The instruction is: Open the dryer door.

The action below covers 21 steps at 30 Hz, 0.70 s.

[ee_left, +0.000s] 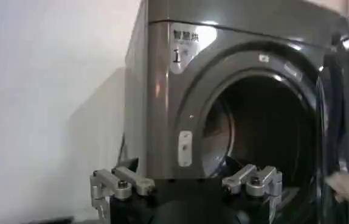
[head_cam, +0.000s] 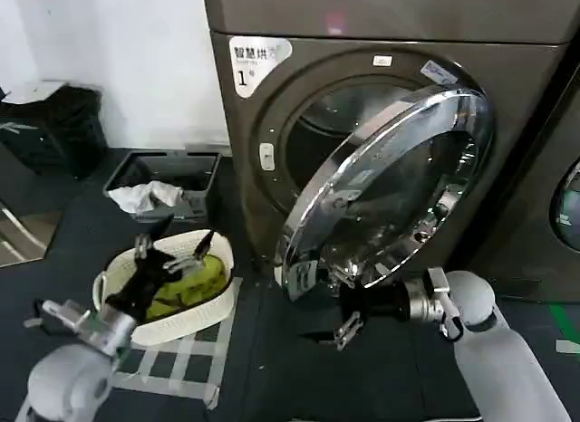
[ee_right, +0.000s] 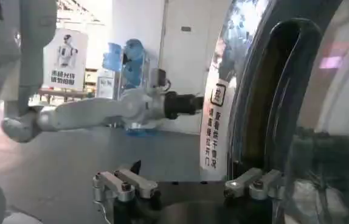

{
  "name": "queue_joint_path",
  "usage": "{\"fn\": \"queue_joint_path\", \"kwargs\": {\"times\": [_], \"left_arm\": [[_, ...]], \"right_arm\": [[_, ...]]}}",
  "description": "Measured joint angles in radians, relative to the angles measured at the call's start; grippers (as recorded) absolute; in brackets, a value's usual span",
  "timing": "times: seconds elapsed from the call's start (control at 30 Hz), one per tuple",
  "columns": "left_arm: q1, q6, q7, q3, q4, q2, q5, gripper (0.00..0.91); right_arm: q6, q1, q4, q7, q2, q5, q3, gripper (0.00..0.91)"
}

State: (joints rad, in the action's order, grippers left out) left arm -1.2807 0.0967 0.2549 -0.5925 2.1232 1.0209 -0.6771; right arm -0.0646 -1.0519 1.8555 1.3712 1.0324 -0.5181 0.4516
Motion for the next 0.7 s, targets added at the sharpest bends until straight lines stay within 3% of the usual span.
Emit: {"fn": "queue_joint_path", "kwargs": {"times": [0.33,0.7], "left_arm": [[0.147,-0.026,0.018,0.118,-0.086,-0.117,-0.079,0.907],[0.232,-0.040,0.018,0.253,-0.109,-0.161,-0.091,0.907]], "right_arm": [[0.008,-0.070,0.045,0.002,-0.030,-0.038,0.041,0.907],[0.027,-0.129,0.071,-0.001,-0.056,-0.073,0.089,0.907]]}}
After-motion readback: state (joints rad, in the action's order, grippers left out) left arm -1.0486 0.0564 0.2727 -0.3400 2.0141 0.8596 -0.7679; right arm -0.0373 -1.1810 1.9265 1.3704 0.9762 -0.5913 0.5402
